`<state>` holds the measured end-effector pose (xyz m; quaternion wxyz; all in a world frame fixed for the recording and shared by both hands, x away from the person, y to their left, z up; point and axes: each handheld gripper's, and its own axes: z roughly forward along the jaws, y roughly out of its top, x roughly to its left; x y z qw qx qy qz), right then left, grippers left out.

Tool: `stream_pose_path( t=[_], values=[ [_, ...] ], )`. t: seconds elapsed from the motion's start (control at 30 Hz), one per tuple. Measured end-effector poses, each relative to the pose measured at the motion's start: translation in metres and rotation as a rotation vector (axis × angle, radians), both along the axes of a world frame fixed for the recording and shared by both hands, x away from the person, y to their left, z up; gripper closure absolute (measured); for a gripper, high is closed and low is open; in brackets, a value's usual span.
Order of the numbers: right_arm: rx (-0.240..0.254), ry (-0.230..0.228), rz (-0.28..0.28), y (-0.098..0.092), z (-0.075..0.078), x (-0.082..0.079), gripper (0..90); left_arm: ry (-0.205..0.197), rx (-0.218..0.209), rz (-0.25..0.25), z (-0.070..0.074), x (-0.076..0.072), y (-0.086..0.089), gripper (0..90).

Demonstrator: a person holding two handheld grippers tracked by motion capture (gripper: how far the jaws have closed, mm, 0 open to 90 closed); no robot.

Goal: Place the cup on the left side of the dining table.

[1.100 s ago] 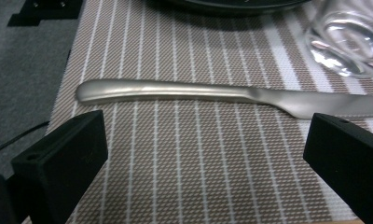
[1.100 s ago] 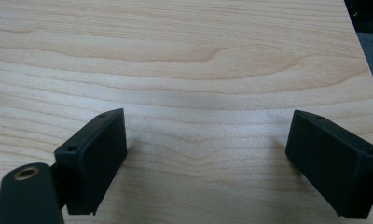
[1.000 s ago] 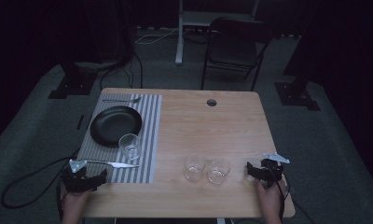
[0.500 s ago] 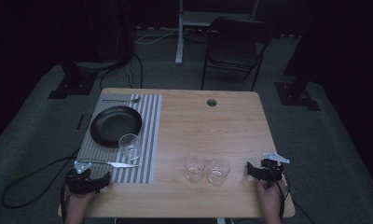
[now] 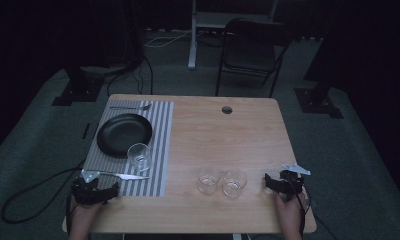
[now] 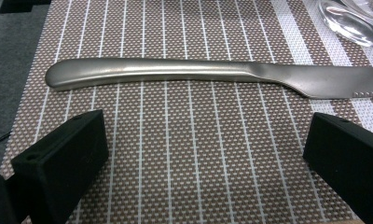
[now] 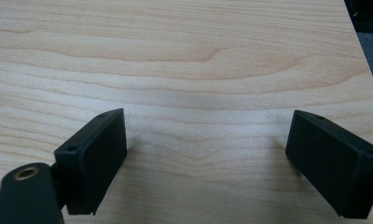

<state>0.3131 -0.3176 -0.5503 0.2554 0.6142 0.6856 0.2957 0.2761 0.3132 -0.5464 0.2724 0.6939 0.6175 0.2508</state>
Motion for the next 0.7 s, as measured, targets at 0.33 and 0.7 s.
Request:
stream_pose_path(
  t=[0.33,0.7],
  values=[
    [0.000,0.000,0.000,0.0000,0.0000,0.0000,11.9,0.001,0.001,-0.024,0.0001,0.0030,0.0030,0.2],
    [0.000,-0.001,0.000,0.0000,0.0000,0.0001,11.9,-0.003,-0.001,-0.056,-0.0001,0.0025,0.0062,0.3]
  ],
)
